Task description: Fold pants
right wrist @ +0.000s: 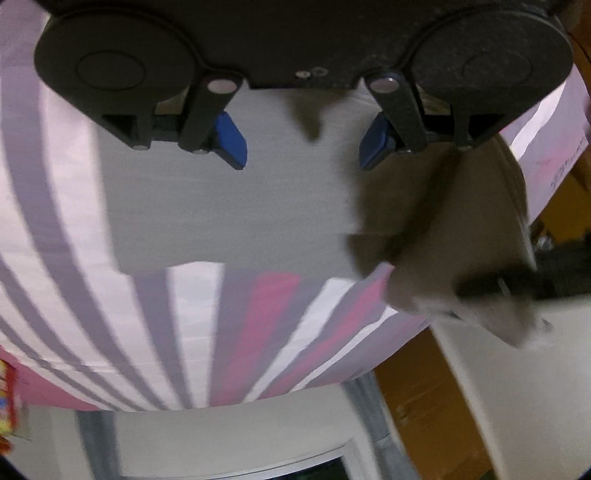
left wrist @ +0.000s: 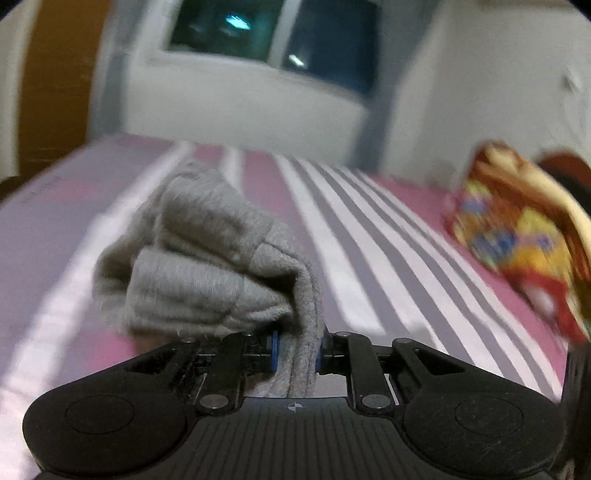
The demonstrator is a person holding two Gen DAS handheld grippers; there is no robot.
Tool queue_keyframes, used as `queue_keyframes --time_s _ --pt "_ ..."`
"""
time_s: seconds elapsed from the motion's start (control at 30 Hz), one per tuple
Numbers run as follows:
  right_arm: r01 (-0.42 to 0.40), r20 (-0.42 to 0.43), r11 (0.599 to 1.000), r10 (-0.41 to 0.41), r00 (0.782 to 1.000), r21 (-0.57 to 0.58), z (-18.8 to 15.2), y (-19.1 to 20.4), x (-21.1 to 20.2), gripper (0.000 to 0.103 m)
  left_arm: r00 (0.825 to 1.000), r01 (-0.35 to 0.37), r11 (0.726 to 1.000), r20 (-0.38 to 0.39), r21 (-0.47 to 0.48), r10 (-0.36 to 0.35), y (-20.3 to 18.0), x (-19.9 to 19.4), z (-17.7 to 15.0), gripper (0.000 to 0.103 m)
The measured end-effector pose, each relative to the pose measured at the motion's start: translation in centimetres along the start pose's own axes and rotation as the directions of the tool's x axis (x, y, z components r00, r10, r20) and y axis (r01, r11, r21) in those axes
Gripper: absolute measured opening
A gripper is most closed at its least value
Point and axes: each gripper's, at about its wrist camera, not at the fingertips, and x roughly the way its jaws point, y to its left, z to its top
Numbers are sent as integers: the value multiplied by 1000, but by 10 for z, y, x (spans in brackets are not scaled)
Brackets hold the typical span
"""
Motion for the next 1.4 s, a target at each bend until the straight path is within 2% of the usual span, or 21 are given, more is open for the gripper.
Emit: queue_keyframes --time_s 0.07,0.13,0.23,0.3,0.4,0.5,0.57,0.6,0.63,0.67,0.7,0.77,0.9,0.97,1.03,1.13,1.23,1.33,1.37,1.4 --pt "14 10 999 -15 1000 42 -1 -17 -10 69 997 30 999 -78 37 -27 -27 12 -15 18" --pt "23 14 996 -24 1000 82 -1 -33 -19 69 991 25 995 -130 92 -13 -50 21 -31 18" --pt "21 23 992 -24 999 127 -5 -49 -30 69 988 14 989 -151 146 9 -68 24 -39 19" --pt "5 37 988 -11 999 158 -6 -57 -35 71 990 7 974 -141 225 25 -85 25 -35 19" --pt "-24 66 977 10 998 213 -5 -68 -41 72 991 12 934 -128 357 36 -106 15 -30 19" --pt "-47 79 966 28 996 254 -4 -74 -41 72 992 37 878 -125 477 27 -131 12 -31 19" --pt "-57 77 962 38 996 267 -4 -77 -40 72 984 75 836 -178 543 27 -148 16 -34 19" --pt "-62 76 961 43 996 271 -4 -77 -39 71 980 80 826 -197 558 39 -151 20 -38 19" --pt "-48 58 963 34 998 266 -4 -78 -37 73 979 67 830 -196 553 51 -152 22 -39 19" --pt "-48 53 965 35 998 260 -6 -78 -37 73 979 63 847 -197 528 50 -147 18 -36 19" --pt "-61 55 963 48 997 264 -8 -79 -37 73 980 60 877 -197 476 39 -142 15 -30 19" --pt "-73 53 958 61 997 276 -10 -81 -38 73 981 62 909 -192 412 20 -132 6 -22 20" --pt "-97 62 949 82 995 300 -11 -83 -40 73 981 96 936 -190 338 -32 -111 -22 -22 20" --pt "-122 65 941 106 992 315 -12 -82 -41 74 980 108 965 -191 240 -62 -98 -26 -18 20" --pt "-147 64 936 134 989 320 -14 -79 -43 76 985 90 984 -160 152 -66 -79 -36 -17 20" --pt "-170 70 932 156 985 320 -16 -75 -46 80 991 37 998 -134 45 -31 -50 -40 -18 20" --pt "-175 54 921 167 985 349 -13 -73 -34 84 987 -39 999 -157 -6 38 -27 -26 -27 20" --pt "-177 43 876 177 983 448 -11 -80 -15 85 979 -86 995 -188 -60 73 -11 -12 -38 20" --pt "-190 52 853 189 981 486 -11 -83 -9 84 977 -92 993 -200 -68 77 -10 -6 -43 20" --pt "-181 64 841 173 983 510 -10 -85 -6 75 974 -100 992 -210 -76 82 -7 -3 -48 20"
